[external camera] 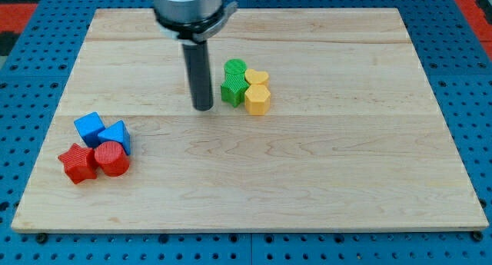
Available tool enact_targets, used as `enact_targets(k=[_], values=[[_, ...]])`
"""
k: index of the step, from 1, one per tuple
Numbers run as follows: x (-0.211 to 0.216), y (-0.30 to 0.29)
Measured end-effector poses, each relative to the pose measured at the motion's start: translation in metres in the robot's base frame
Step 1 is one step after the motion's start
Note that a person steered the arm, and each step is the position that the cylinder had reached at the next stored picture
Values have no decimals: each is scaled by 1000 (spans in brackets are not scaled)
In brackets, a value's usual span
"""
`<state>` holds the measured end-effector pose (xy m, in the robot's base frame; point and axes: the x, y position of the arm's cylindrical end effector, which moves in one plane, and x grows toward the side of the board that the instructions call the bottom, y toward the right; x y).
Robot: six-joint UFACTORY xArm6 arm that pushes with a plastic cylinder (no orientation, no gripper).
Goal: Move the red circle along with the red star towards the center
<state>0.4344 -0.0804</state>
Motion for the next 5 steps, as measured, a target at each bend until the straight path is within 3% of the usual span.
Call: enact_targets(k=[2,4,5], values=[[77,15],[178,-22],[184,-31]])
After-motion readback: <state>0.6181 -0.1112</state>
